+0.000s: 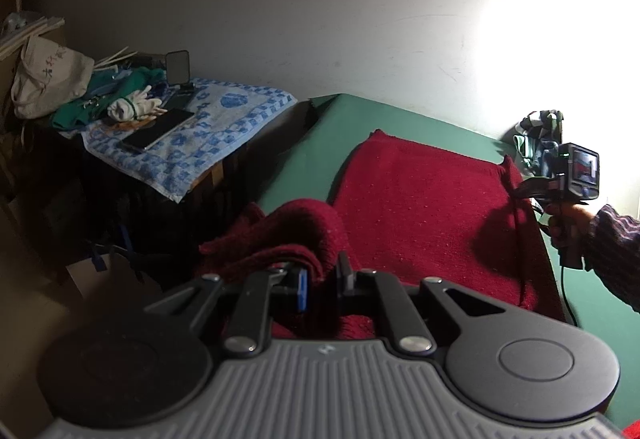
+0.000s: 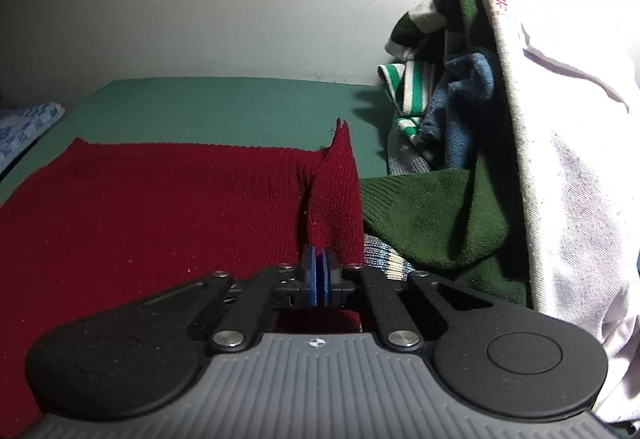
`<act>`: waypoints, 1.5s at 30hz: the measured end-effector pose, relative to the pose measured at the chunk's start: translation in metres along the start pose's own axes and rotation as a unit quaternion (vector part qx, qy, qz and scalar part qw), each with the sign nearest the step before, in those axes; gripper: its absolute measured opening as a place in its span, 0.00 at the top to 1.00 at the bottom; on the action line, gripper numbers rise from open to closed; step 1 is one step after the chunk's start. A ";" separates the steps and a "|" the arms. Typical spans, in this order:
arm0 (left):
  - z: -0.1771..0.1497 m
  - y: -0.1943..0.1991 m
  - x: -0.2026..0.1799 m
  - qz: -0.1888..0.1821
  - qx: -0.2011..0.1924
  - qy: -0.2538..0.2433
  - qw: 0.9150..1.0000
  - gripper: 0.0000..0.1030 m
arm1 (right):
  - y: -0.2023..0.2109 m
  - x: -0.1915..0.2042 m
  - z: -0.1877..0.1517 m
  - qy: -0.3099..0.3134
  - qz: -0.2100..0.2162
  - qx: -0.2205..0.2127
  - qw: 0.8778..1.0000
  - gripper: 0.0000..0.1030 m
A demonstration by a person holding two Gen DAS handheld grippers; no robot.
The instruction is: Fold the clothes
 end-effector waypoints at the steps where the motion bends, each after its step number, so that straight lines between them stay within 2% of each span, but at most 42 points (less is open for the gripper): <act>1: 0.001 -0.001 0.001 0.000 0.001 -0.001 1.000 0.93 | 0.003 -0.004 0.001 -0.018 0.012 -0.003 1.000 0.97; 5: 0.003 0.005 0.007 -0.004 0.000 0.003 1.000 0.93 | 0.016 -0.006 0.013 -0.058 0.073 -0.010 0.996 0.97; 10: 0.005 0.016 0.016 -0.003 -0.002 0.006 1.000 0.92 | 0.017 0.022 0.017 -0.044 0.119 -0.007 0.992 0.97; 13: -0.001 0.015 0.019 0.007 0.006 0.004 1.000 0.92 | 0.009 0.037 0.012 -0.038 0.130 0.005 0.991 0.97; 19: -0.014 -0.002 0.022 0.014 0.023 0.005 1.000 0.92 | -0.017 0.047 0.000 -0.029 0.118 0.035 0.992 0.96; 22: -0.018 -0.012 0.024 0.018 0.031 0.001 0.999 0.92 | -0.013 0.039 0.003 -0.035 0.137 0.043 0.989 0.89; 24: -0.018 -0.017 0.023 0.021 0.030 -0.004 0.999 0.92 | 0.000 0.026 0.005 -0.055 0.145 0.033 0.987 0.72; 26: -0.016 -0.021 0.020 0.020 0.026 -0.012 0.999 0.92 | 0.019 0.011 0.004 -0.068 0.146 0.020 0.987 0.71; 29: -0.012 -0.029 0.015 0.017 0.027 -0.023 0.999 0.92 | 0.047 -0.001 -0.009 -0.048 0.159 0.031 0.986 0.76; 34: -0.007 -0.035 0.009 0.010 0.030 -0.041 0.999 0.91 | 0.081 -0.002 -0.051 -0.015 0.192 0.078 0.978 0.77; 40: 0.002 -0.038 0.013 0.026 0.028 -0.042 0.998 0.90 | 0.098 0.008 -0.093 0.004 0.201 0.108 0.974 0.77; 45: 0.003 -0.036 0.019 0.037 0.031 -0.048 0.998 0.90 | 0.097 0.013 -0.108 0.004 0.189 0.106 0.976 0.77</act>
Point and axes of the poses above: each gripper's, at about its wrist camera, not at the fingertips, and y roughly against the way its jaws point, x to its left, z to its top, the point moved 2 cm from there along -y, roughly the way its jaws point, and after that the axes turned 4 degrees about x, right-handed, at the moved point
